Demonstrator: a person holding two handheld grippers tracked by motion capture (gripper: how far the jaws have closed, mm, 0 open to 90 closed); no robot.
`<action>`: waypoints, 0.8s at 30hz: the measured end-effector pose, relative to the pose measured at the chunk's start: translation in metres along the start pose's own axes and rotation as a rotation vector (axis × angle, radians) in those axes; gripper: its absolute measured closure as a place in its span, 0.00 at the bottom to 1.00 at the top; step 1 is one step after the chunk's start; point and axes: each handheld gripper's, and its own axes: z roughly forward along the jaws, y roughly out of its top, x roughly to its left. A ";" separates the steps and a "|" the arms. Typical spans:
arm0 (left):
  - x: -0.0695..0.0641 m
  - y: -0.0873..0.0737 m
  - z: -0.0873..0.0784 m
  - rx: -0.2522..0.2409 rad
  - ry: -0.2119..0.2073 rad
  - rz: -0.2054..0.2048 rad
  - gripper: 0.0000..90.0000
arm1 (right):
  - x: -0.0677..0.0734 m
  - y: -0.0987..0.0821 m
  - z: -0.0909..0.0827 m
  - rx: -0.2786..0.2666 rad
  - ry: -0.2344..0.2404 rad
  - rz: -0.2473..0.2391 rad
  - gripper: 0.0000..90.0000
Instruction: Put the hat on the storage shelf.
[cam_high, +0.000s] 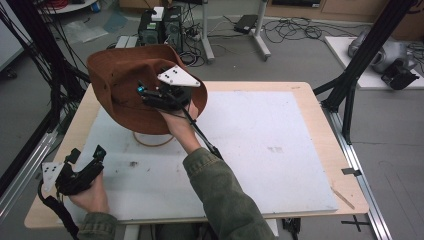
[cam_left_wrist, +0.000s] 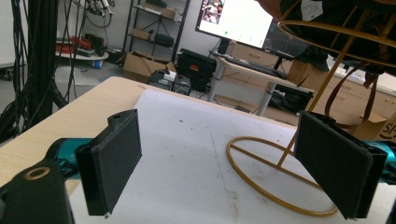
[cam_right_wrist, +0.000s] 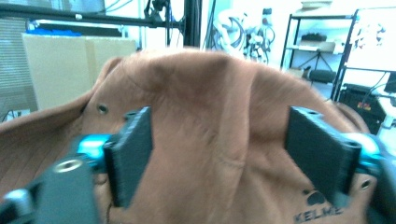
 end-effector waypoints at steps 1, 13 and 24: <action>0.000 0.000 0.000 0.001 -0.001 0.001 0.17 | -0.001 0.001 -0.001 -0.012 -0.008 0.000 0.22; -0.001 0.000 0.000 -0.001 -0.003 0.003 0.17 | -0.016 0.016 -0.021 -0.058 -0.035 0.020 0.14; -0.002 0.000 0.000 -0.002 -0.006 0.014 0.17 | -0.047 0.027 -0.067 -0.067 -0.098 0.028 0.13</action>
